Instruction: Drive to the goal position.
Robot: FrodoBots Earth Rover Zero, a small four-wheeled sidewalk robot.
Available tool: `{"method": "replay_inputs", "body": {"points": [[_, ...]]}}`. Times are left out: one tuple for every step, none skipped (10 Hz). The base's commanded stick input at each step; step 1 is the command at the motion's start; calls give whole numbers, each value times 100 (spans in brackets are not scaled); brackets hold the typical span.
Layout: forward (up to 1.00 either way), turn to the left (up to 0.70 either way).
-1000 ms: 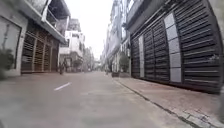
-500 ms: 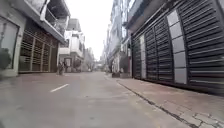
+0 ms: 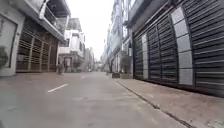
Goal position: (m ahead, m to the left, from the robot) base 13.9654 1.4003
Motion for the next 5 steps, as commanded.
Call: {"method": "replay_inputs", "body": {"points": [[47,1],[47,1],[47,1],[47,1],[47,1]]}}
